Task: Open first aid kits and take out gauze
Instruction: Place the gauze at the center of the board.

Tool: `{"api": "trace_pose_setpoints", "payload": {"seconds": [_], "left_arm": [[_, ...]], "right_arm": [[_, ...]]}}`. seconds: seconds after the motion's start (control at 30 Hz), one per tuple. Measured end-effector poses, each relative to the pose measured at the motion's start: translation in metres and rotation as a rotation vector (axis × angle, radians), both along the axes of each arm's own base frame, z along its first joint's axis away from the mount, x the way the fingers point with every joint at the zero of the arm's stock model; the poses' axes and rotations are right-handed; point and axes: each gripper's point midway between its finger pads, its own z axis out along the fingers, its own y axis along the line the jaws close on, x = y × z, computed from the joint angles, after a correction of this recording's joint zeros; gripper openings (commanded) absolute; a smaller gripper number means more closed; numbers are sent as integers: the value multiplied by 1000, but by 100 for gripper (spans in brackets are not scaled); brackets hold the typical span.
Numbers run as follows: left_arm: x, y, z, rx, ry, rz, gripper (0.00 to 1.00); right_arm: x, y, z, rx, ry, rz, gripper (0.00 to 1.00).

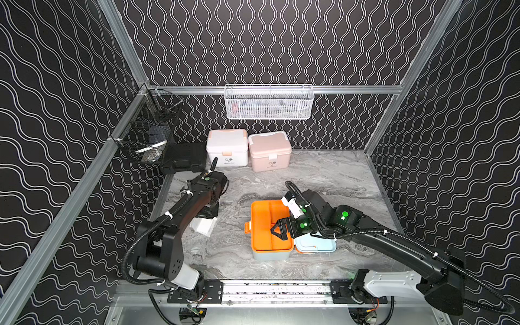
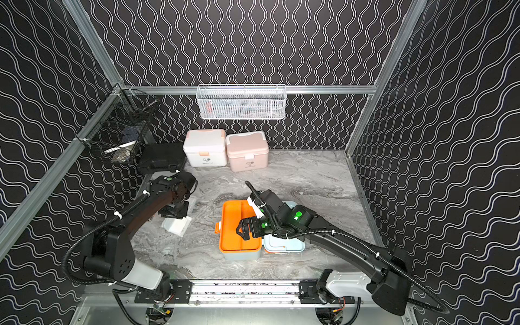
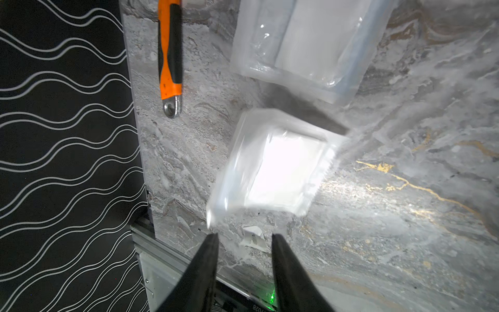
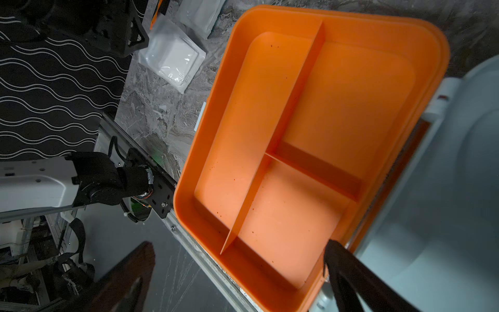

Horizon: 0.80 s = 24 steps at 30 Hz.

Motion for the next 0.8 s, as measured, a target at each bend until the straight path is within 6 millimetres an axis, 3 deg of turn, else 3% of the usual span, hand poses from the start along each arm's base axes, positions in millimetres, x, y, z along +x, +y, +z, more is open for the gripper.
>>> {"api": "trace_pose_setpoints", "payload": {"seconds": [0.27,0.43,0.6,0.8], "left_arm": [[-2,3,10,4,-33,5,43],[1,-12,16,-96,-79,1,41],[2,-46,4,-308,-102,-14,10],[0,-63,-40,-384,30,2,0]], "right_arm": [[-1,-1,0,0,0,-4,100],[0,-2,-1,-1,3,-10,100],[0,-2,-4,1,13,-25,100],[-1,-3,-6,2,16,-28,100]]}}
